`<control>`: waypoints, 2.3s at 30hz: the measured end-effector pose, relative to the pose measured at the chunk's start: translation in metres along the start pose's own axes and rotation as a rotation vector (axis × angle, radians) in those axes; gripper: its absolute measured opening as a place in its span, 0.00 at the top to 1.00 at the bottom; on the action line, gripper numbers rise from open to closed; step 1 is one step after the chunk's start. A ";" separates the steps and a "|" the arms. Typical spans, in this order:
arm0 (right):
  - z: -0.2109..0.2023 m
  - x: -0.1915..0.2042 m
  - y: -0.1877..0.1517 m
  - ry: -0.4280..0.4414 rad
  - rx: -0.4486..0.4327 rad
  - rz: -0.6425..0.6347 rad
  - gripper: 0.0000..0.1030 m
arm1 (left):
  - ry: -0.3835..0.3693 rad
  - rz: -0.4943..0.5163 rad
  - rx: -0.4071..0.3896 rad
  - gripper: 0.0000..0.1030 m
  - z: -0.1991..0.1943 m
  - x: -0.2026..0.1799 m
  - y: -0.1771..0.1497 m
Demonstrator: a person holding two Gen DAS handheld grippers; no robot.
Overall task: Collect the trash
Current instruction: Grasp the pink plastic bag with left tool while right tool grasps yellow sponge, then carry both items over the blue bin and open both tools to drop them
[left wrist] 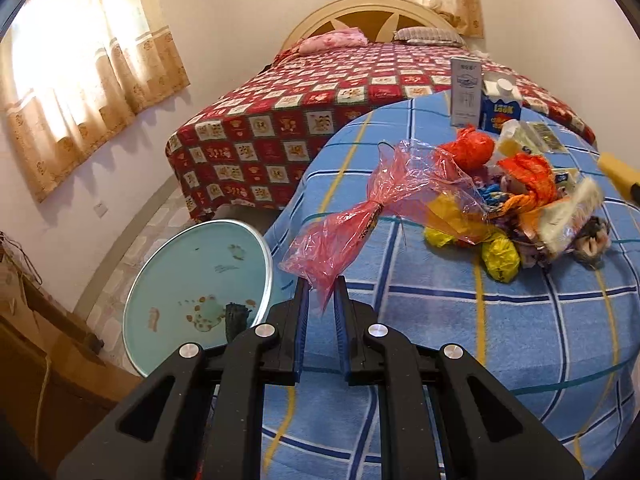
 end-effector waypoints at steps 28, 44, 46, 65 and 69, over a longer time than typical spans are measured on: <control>0.050 0.177 0.009 0.239 0.036 -0.276 0.78 | 0.210 -0.118 0.128 0.88 0.019 0.122 -0.049; 0.097 0.282 -0.015 0.363 0.106 -0.426 0.78 | 0.317 -0.180 0.195 0.88 0.033 0.173 -0.072; 0.099 0.291 -0.019 0.373 0.113 -0.441 0.78 | 0.331 -0.183 0.200 0.87 0.034 0.177 -0.073; 0.118 0.343 -0.043 0.437 0.171 -0.539 0.78 | 0.384 -0.201 0.207 0.87 0.038 0.196 -0.076; 0.120 0.345 -0.044 0.438 0.176 -0.547 0.78 | 0.382 -0.203 0.208 0.87 0.038 0.196 -0.075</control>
Point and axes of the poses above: each gripper's, at about its wrist camera, not at the fingertips, and z roughly the way its jaws point, x to its left, y to its top, the point moved 1 cm from there along z, roughly the way its jaws point, and after that the axes turned 5 degrees about z, right-handed, at the moved point
